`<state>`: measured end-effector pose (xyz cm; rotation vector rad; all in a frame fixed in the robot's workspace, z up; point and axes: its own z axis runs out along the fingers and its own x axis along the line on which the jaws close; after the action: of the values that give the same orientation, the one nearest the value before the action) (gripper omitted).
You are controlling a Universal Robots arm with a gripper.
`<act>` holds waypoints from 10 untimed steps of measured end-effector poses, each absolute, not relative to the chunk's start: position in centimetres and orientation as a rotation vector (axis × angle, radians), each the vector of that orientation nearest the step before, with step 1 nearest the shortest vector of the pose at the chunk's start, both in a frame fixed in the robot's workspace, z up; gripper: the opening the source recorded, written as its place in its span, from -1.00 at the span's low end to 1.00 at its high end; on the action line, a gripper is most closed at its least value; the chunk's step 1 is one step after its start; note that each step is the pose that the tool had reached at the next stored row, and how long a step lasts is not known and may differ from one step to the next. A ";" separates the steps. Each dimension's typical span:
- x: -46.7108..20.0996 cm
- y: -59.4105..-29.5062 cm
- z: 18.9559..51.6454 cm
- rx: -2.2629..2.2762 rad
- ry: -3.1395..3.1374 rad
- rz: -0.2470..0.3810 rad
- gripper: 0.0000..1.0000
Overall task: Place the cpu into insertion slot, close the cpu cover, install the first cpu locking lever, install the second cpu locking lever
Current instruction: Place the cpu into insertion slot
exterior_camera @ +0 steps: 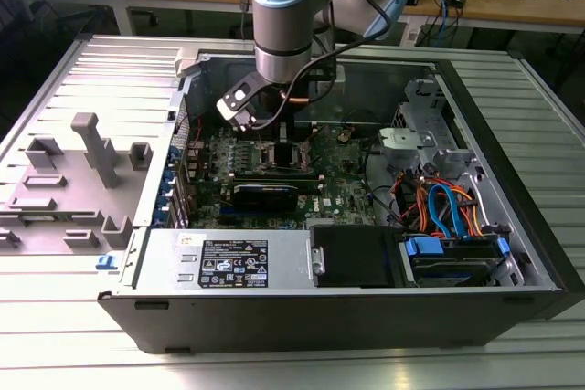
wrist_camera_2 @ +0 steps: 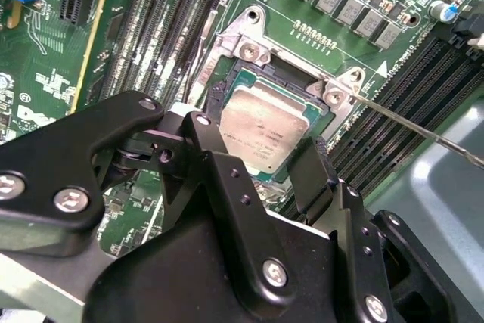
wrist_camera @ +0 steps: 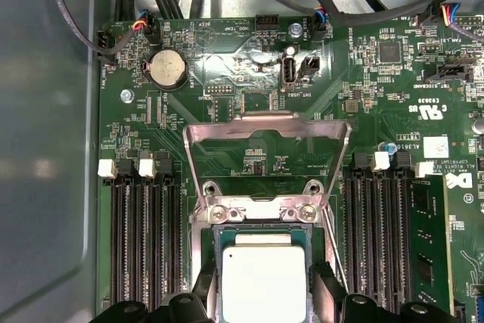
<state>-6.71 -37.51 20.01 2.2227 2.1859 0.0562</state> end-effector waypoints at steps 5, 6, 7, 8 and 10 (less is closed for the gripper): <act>-6.7 -37.4 19.9 2.229 2.191 0.069 0.23; -6.7 -37.4 19.9 2.229 2.191 0.069 0.23; -6.7 -37.4 19.9 2.230 2.192 0.072 0.23; -6.7 -37.4 19.8 2.231 2.193 0.074 0.23; -6.7 -37.4 19.8 2.232 2.194 0.076 0.23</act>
<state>-6.73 -37.36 19.81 2.2318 2.1937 0.0755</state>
